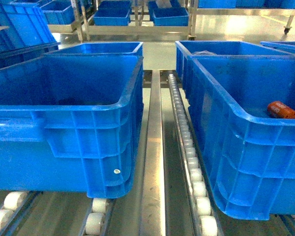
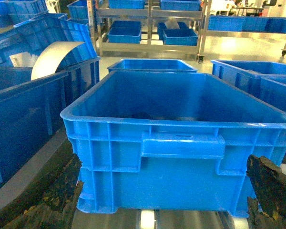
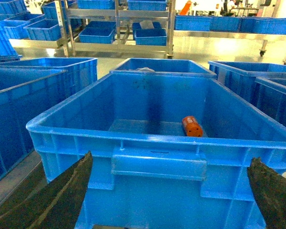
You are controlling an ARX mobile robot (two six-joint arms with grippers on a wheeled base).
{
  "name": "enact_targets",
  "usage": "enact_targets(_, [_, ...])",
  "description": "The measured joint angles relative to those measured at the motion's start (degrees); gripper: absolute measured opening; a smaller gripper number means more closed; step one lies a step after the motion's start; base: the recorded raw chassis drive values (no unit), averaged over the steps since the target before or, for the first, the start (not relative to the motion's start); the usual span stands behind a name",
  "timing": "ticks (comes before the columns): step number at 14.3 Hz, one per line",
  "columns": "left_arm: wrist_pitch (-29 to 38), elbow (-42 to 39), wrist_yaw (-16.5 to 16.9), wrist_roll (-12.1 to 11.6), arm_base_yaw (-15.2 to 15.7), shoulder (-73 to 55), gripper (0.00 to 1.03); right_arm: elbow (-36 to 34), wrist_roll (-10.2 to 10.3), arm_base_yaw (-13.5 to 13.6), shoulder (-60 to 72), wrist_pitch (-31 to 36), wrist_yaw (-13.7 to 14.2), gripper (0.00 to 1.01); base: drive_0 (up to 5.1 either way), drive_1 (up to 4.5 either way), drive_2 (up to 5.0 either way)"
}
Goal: Sort blue parts and orange caps into right shelf containers
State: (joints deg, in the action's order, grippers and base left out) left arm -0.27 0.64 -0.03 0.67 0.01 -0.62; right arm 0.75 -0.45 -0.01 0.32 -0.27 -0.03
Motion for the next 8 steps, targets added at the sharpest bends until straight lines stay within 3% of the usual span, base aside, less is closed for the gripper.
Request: enact_targets(8, [0.00,0.00,0.00,-0.02,0.00,0.00,0.98,0.00,0.00,0.00,0.00,0.00,0.00,0.98,0.0,0.00,0.0])
